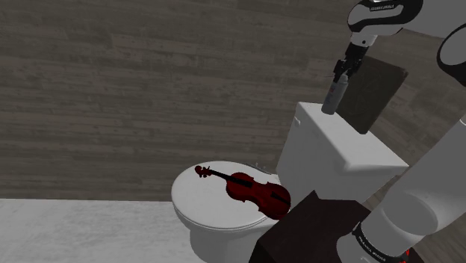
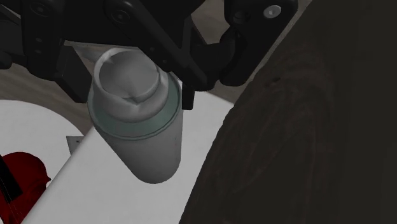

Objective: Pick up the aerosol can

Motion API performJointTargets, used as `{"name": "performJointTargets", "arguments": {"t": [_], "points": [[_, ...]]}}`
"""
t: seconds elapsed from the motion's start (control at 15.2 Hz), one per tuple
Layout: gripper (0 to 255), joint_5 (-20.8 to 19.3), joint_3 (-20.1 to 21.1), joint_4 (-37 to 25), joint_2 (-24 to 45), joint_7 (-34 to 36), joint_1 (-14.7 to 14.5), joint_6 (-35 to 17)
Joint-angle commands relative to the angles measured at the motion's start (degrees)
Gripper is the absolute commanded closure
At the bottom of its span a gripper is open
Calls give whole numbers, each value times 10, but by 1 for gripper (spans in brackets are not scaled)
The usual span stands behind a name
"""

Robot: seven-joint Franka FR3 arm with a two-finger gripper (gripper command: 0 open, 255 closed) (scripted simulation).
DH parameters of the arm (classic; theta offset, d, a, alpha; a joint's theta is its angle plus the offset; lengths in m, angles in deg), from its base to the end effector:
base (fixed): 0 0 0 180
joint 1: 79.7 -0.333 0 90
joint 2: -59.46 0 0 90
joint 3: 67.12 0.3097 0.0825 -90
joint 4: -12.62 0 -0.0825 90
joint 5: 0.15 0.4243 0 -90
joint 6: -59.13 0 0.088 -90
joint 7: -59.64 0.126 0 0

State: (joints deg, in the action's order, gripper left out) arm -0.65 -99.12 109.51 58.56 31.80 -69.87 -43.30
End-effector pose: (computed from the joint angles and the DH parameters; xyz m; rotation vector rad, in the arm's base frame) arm 0.4529 -0.4091 0.5649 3.0527 -0.3730 0.1387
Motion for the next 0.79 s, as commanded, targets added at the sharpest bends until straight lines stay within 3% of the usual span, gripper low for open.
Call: {"name": "performJointTargets", "arguments": {"t": [0.0,0.73], "points": [[255,1,0,-17,1,-1,0,16],[255,15,-5,-123,26,-10,5,101]]}}
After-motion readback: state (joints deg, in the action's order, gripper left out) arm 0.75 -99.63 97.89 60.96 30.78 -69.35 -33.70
